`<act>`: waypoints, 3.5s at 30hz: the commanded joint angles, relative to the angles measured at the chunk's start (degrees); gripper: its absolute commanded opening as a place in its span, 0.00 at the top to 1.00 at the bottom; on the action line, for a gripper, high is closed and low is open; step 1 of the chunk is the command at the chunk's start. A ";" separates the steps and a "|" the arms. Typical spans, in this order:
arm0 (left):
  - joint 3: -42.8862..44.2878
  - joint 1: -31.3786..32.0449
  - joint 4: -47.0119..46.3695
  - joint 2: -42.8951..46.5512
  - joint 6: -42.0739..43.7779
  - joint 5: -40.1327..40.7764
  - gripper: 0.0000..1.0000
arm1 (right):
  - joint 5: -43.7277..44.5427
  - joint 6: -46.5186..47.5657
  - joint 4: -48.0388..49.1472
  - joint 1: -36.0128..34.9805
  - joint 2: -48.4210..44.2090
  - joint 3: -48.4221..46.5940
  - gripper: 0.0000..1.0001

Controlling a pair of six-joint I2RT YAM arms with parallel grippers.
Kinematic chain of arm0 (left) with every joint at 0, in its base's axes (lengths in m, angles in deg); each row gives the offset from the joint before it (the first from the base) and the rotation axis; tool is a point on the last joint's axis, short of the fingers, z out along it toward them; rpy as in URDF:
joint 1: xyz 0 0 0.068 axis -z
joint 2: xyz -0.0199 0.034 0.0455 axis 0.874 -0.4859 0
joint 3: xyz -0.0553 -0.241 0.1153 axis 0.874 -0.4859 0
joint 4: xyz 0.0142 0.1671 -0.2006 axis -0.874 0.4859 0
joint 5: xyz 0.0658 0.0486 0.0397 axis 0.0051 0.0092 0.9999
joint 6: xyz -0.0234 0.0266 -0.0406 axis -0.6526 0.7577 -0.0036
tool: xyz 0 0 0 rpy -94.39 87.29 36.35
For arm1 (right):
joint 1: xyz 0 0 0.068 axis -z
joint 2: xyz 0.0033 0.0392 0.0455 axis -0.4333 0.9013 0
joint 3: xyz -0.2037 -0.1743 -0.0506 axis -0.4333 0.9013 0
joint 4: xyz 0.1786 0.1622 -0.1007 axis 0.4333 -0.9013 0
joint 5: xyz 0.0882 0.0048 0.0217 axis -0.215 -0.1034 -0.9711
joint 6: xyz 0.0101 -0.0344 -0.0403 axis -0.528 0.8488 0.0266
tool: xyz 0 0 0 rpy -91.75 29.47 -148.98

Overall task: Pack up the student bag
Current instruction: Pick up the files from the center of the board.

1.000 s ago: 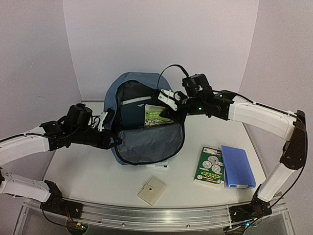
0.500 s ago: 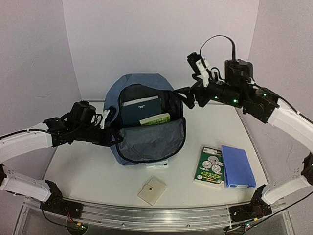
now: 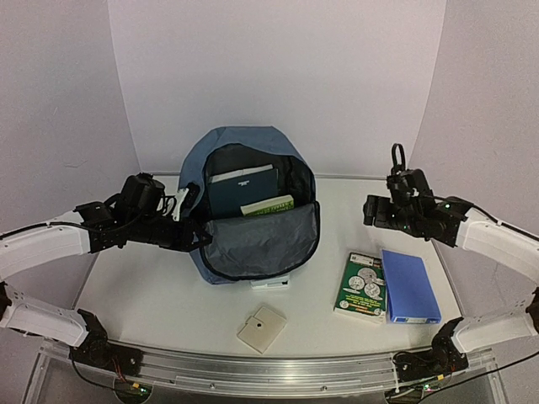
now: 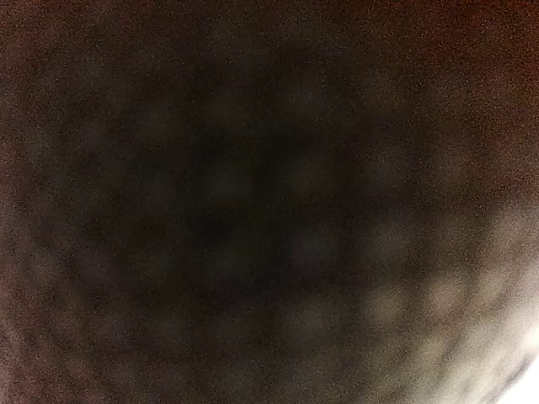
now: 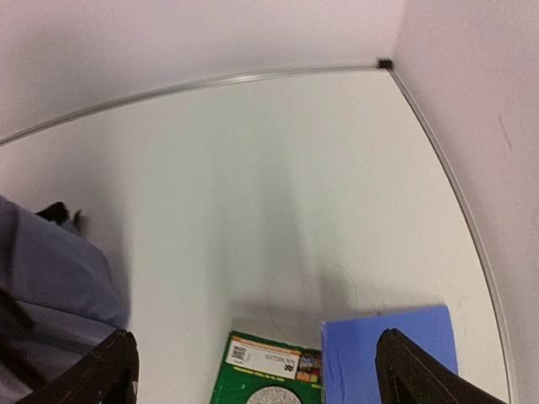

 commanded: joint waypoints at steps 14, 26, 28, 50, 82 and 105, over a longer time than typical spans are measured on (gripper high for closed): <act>-0.99 -0.13 -3.35 2.02 0.35 -1.02 1.00 | 12.84 -21.18 -7.03 3.28 26.45 0.92 0.18; -0.88 -0.14 -4.36 1.10 0.56 -2.75 1.00 | 13.40 -21.60 -6.81 6.75 36.95 -4.52 0.33; -0.89 -0.13 -4.49 1.10 0.56 -2.77 1.00 | 13.29 -21.71 -6.83 7.13 38.33 -5.22 0.40; 0.50 -0.14 -3.62 1.55 0.55 -2.17 0.95 | 12.21 -17.60 -16.39 3.04 10.79 -12.68 1.00; 27.78 -0.14 14.39 3.77 15.52 -4.43 0.09 | -61.72 -0.27 11.77 -4.15 -5.18 -32.86 1.00; 31.37 0.56 -10.42 -9.34 10.02 -40.88 0.09 | -72.39 -7.50 35.03 -6.34 5.51 -28.27 1.00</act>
